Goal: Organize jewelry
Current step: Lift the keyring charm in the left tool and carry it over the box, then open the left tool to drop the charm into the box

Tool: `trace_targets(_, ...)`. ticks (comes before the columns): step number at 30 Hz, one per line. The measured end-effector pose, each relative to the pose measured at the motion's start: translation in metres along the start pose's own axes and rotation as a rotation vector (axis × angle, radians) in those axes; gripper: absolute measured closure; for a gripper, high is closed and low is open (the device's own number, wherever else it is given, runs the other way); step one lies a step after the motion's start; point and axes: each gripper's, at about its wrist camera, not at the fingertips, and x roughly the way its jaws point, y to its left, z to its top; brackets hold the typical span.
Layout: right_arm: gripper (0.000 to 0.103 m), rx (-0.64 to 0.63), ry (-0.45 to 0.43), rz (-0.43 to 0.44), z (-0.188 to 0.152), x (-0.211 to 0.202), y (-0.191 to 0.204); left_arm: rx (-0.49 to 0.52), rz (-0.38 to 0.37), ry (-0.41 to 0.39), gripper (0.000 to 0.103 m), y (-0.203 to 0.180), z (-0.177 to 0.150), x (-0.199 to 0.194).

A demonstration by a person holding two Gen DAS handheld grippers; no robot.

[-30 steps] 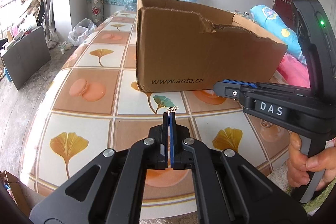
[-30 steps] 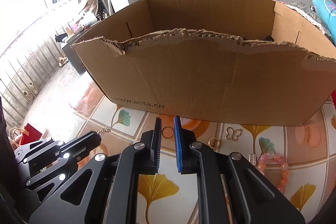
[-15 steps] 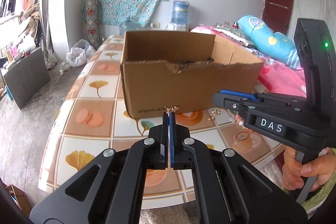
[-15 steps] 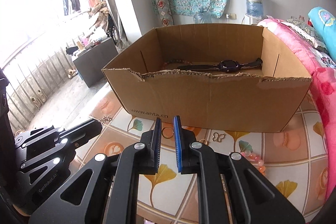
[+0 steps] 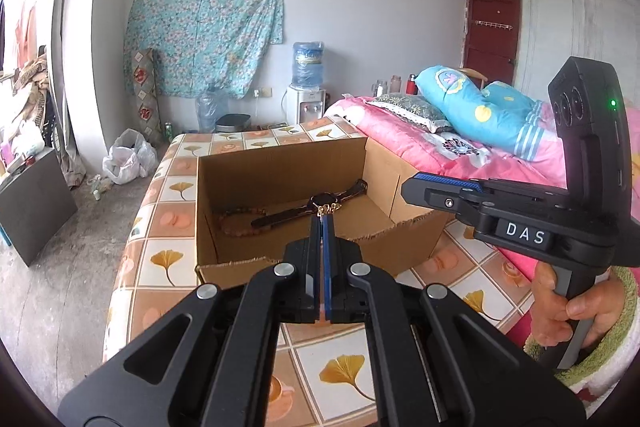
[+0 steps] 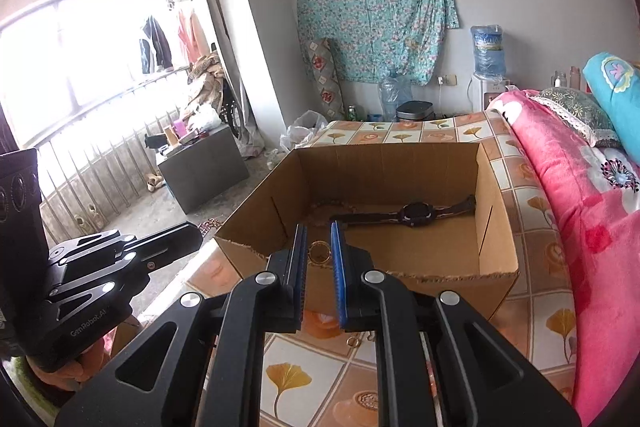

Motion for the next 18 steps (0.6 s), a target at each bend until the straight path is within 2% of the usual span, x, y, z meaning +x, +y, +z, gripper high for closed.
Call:
trace_targets(4, 0.091, 0.022, 0.036, 0.026, 0.022, 0.015, -0.021, 0.013, -0.021, 0.042, 0.103, 0.004, 0.017, 0.024)
trace_targets(8, 0.091, 0.043, 0.136, 0.052, 0.039, 0.048, -0.043, 0.052, -0.014, 0.120, 0.103, 0.005, 0.030, 0.059)
trace_targets(14, 0.091, 0.079, 0.327, 0.086, 0.048, 0.111, -0.072, 0.019, -0.029, 0.347, 0.103, 0.028, 0.047, 0.133)
trace_targets(18, 0.091, 0.108, 0.462, 0.105, 0.047, 0.154, -0.088, -0.081, -0.073, 0.532, 0.103, 0.052, 0.043, 0.184)
